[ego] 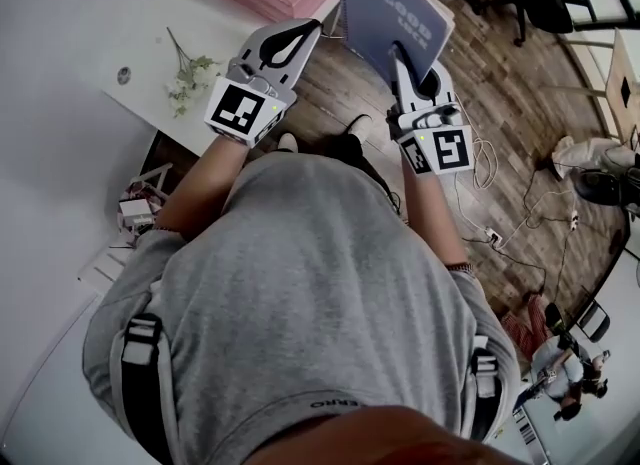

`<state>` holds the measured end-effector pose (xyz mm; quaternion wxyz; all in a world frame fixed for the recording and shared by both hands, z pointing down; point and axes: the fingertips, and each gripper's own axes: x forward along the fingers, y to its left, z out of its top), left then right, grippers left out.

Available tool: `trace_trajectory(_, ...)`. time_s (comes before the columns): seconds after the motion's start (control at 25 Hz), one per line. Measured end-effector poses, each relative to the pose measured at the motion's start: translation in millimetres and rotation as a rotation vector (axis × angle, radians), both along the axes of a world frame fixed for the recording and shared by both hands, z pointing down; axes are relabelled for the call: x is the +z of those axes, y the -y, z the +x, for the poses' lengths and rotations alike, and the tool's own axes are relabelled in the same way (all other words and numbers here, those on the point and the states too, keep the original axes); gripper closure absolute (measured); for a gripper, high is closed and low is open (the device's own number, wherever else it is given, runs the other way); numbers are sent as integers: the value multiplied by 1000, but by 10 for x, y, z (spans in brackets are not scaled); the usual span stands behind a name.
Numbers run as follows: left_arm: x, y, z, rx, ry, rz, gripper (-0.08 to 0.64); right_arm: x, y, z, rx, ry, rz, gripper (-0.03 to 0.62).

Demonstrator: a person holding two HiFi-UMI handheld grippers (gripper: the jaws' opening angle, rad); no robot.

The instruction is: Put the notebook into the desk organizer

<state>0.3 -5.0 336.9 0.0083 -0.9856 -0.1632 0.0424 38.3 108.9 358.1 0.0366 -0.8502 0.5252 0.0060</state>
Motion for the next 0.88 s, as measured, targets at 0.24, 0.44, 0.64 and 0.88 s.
trace_trajectory(0.24, -62, -149, 468, -84, 7, 8, 541, -55, -114, 585, -82, -3, 17, 554)
trace_trajectory(0.44, -66, -292, 729, -169, 12, 27, 541, -54, -248, 990, -149, 3, 29, 554)
trace_trajectory(0.64, -27, -384, 863, -246, 21, 27, 541, -7, -333, 1258, -210, 19, 30, 554)
trace_trajectory(0.88, 15, -312, 1014, -313, 19, 12, 541, 34, -230, 1472, -281, 43, 23, 554)
